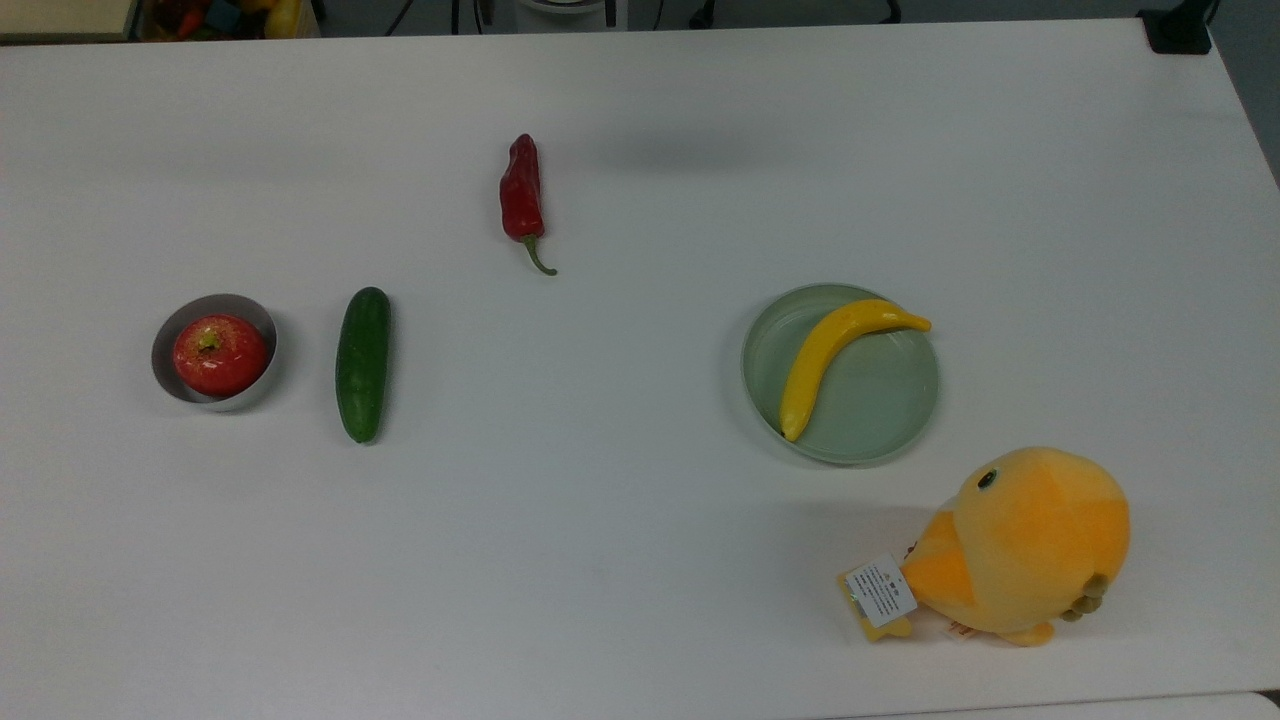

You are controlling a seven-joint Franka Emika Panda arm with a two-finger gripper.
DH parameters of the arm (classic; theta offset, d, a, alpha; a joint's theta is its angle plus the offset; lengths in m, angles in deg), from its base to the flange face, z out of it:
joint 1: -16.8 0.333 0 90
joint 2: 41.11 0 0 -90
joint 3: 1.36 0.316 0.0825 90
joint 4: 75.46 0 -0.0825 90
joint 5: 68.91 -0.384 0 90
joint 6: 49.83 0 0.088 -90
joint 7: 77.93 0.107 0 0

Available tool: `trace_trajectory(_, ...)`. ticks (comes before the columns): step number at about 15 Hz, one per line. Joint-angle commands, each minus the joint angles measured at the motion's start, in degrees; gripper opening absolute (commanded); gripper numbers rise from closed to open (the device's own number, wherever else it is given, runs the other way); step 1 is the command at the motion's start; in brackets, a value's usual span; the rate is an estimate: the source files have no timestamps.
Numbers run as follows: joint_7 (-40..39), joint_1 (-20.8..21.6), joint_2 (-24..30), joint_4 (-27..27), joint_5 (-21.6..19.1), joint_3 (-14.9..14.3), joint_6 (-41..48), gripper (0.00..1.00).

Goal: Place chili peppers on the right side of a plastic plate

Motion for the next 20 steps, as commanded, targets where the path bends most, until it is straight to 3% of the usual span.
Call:
trace_trajectory(1, -1.11, 0.91, 1.74, -2.24, 0.13, -0.87, -1.27, 1.00)
trace_trajectory(11, -0.93, 1.00, 1.65, -3.73, -0.22, -0.52, -0.57, 1.00)
trace_trajectory(15, -2.24, 2.23, 1.03, -6.89, -0.39, -0.08, -0.92, 1.00)
trace_trajectory(20, -9.80, 1.79, 1.21, -12.78, 0.04, -0.08, -0.66, 1.00)
